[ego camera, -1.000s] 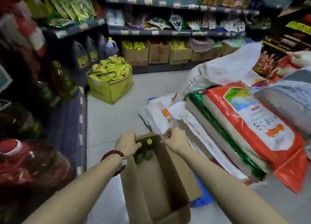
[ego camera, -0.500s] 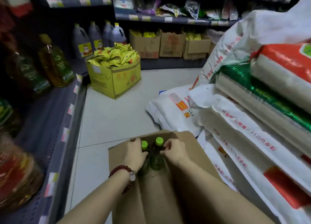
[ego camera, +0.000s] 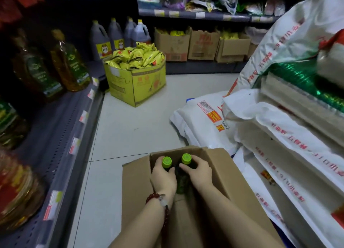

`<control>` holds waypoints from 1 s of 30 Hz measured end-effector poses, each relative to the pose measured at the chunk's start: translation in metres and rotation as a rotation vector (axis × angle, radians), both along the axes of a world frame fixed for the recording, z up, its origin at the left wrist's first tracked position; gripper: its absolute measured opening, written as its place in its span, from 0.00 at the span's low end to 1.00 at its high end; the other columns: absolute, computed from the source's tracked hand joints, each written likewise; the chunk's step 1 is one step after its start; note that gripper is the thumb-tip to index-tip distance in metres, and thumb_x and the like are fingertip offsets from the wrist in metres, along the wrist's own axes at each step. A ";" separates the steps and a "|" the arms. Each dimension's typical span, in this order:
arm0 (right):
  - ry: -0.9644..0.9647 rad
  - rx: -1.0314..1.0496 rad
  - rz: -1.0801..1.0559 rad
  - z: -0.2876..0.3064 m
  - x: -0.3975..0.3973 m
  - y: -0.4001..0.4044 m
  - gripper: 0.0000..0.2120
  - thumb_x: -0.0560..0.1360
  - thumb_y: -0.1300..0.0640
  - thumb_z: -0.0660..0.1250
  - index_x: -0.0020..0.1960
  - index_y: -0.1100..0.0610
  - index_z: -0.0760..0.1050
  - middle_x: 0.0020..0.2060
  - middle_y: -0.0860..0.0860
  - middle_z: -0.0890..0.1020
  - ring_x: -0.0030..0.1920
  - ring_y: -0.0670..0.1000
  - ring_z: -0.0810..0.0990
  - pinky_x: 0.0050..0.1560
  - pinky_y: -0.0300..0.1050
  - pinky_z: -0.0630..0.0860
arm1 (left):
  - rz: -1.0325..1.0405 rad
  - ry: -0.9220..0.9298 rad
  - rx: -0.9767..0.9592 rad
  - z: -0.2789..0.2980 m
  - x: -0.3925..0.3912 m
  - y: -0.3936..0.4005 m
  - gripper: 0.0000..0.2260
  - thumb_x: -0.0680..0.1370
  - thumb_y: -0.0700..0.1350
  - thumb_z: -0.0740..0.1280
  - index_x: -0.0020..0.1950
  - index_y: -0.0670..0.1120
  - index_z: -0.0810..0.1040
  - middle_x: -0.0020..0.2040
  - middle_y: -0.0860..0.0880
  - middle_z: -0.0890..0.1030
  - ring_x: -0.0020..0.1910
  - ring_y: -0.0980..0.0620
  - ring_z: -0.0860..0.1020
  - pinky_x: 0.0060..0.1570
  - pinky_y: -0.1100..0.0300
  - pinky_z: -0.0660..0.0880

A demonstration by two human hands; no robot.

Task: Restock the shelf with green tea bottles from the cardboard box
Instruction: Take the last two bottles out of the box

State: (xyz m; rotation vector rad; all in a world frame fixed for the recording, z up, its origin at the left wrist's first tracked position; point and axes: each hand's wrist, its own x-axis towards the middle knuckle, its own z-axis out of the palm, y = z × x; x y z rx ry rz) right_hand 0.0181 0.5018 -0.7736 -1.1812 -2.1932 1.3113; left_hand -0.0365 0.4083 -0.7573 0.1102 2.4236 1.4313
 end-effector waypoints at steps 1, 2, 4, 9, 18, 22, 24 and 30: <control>0.017 -0.004 -0.005 -0.002 0.000 0.000 0.17 0.69 0.55 0.76 0.57 0.55 0.82 0.51 0.49 0.85 0.52 0.45 0.78 0.51 0.35 0.68 | 0.037 0.002 0.019 -0.002 0.000 0.002 0.18 0.74 0.37 0.68 0.64 0.44 0.75 0.60 0.45 0.80 0.61 0.44 0.76 0.61 0.59 0.68; 0.034 -0.005 -0.008 -0.003 0.001 0.001 0.17 0.69 0.54 0.76 0.57 0.55 0.82 0.51 0.49 0.85 0.53 0.46 0.79 0.54 0.37 0.70 | 0.066 0.013 0.027 -0.004 0.000 0.004 0.17 0.74 0.37 0.69 0.63 0.44 0.76 0.59 0.45 0.81 0.60 0.44 0.76 0.61 0.59 0.68; 0.055 -0.008 0.000 -0.006 0.001 0.002 0.15 0.68 0.54 0.77 0.54 0.55 0.83 0.49 0.49 0.86 0.53 0.49 0.81 0.57 0.42 0.74 | 0.100 0.036 0.052 -0.007 0.000 0.008 0.17 0.72 0.37 0.70 0.60 0.43 0.78 0.58 0.44 0.81 0.59 0.45 0.77 0.62 0.59 0.67; 0.107 -0.060 0.010 -0.013 0.002 0.004 0.10 0.68 0.54 0.76 0.49 0.53 0.83 0.46 0.47 0.86 0.52 0.51 0.82 0.59 0.51 0.77 | 0.078 0.054 0.090 -0.014 0.000 0.010 0.18 0.69 0.36 0.74 0.58 0.40 0.79 0.60 0.43 0.77 0.59 0.46 0.76 0.62 0.64 0.65; 0.296 -0.399 -0.115 -0.022 0.010 -0.001 0.11 0.70 0.63 0.75 0.51 0.52 0.83 0.48 0.53 0.86 0.55 0.55 0.82 0.61 0.56 0.77 | 0.076 -0.106 0.365 -0.031 0.003 0.006 0.14 0.69 0.37 0.75 0.49 0.54 0.83 0.61 0.44 0.76 0.62 0.47 0.75 0.64 0.58 0.69; 0.329 -0.472 -0.204 -0.020 0.014 -0.008 0.15 0.68 0.65 0.76 0.54 0.55 0.82 0.50 0.55 0.86 0.55 0.57 0.83 0.62 0.58 0.77 | 0.147 -0.287 0.510 -0.037 0.003 0.007 0.19 0.66 0.32 0.75 0.38 0.58 0.81 0.57 0.41 0.80 0.58 0.43 0.78 0.61 0.44 0.74; 0.360 -0.493 -0.263 -0.015 0.014 -0.014 0.16 0.67 0.64 0.76 0.54 0.54 0.83 0.49 0.55 0.86 0.54 0.57 0.83 0.61 0.59 0.78 | 0.152 -0.318 0.542 -0.019 0.006 0.003 0.19 0.66 0.32 0.75 0.40 0.58 0.80 0.56 0.42 0.81 0.56 0.43 0.79 0.60 0.46 0.75; 0.434 -0.447 -0.262 0.058 0.028 -0.021 0.10 0.69 0.70 0.72 0.48 0.61 0.82 0.45 0.60 0.86 0.51 0.62 0.83 0.56 0.57 0.80 | 0.022 -0.365 0.577 0.051 0.012 -0.008 0.15 0.68 0.32 0.73 0.44 0.52 0.80 0.48 0.44 0.83 0.49 0.45 0.81 0.53 0.52 0.78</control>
